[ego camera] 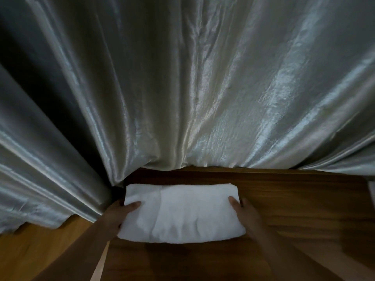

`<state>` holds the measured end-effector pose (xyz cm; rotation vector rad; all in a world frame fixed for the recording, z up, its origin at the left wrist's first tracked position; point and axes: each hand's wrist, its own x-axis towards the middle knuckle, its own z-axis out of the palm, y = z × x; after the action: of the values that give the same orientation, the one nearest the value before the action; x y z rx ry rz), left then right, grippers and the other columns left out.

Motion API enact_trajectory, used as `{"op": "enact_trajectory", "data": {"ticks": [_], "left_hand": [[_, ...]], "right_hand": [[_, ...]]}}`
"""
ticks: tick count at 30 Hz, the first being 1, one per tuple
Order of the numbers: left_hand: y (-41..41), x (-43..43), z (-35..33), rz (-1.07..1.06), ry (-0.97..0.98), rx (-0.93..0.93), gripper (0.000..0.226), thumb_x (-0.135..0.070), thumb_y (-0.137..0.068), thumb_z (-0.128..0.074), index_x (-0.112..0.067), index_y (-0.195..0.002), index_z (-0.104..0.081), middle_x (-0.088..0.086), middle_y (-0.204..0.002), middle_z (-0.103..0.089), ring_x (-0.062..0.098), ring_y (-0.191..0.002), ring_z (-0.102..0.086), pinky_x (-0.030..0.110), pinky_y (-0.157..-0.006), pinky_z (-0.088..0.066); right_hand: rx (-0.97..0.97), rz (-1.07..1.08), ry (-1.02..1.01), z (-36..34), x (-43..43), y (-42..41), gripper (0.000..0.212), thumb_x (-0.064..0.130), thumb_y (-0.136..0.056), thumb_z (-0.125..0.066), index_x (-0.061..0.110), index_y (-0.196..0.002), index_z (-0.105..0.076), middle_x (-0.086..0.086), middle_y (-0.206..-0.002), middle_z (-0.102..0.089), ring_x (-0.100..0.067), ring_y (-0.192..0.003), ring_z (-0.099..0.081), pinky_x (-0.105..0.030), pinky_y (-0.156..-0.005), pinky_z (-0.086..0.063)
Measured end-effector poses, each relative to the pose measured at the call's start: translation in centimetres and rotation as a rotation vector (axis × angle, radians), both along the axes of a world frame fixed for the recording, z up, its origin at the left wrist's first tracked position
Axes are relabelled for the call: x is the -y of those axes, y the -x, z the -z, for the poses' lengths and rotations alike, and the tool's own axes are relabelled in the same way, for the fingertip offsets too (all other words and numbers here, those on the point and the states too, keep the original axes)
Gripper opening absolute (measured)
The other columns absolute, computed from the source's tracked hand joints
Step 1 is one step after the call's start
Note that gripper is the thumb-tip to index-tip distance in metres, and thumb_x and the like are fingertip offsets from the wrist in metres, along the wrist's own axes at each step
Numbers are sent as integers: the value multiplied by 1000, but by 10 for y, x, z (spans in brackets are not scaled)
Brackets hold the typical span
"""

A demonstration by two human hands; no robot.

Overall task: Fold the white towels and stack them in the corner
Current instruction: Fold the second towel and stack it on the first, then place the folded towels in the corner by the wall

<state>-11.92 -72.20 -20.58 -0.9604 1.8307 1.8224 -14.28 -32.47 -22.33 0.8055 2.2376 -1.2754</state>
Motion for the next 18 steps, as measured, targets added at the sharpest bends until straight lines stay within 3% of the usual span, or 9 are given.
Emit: {"op": "enact_trajectory", "data": {"ticks": [3, 6, 9, 13, 18], "left_hand": [[-1, 0, 1, -29, 27, 32, 65, -25, -72, -86, -9, -128, -57, 5, -102, -65, 27, -93, -60, 44, -84, -48], [-3, -2, 3, -24, -34, 75, 67, -24, -67, -87, -7, -125, -58, 12, -111, -65, 32, -99, -60, 47, -88, -49], [-4, -9, -10, 8, -136, 145, 74, -25, -59, -93, -9, -123, -59, 16, -119, -67, 36, -110, -60, 54, -101, -46], [-7, -21, -11, 3, -179, 157, 86, -28, -45, -100, -12, -121, -64, 15, -117, -70, 38, -110, -63, 57, -98, -48], [-19, -75, -48, 104, -236, 29, 59, -29, -66, -89, -19, -119, -66, 13, -111, -74, 37, -104, -69, 57, -94, -51]], "right_hand": [[-59, -13, -12, -5, -4, -2, 64, 64, -89, -53, 19, -135, -52, -2, -116, -60, -20, -101, -57, -40, -82, -49], [-129, -16, -23, -18, -10, -7, 52, 58, -91, -56, 20, -126, -56, 5, -103, -60, -13, -92, -57, -34, -69, -45], [-163, -7, -30, -34, -20, -16, 47, 58, -91, -56, 21, -121, -57, 6, -102, -62, -13, -92, -59, -33, -69, -46], [-183, 20, -50, -52, -51, -35, 46, 59, -91, -55, 23, -120, -56, 7, -104, -63, -13, -92, -59, -30, -67, -45], [-209, 34, -73, -85, -102, -62, 43, 59, -92, -53, 23, -116, -55, 7, -102, -63, -11, -91, -59, -31, -70, -46]]}}
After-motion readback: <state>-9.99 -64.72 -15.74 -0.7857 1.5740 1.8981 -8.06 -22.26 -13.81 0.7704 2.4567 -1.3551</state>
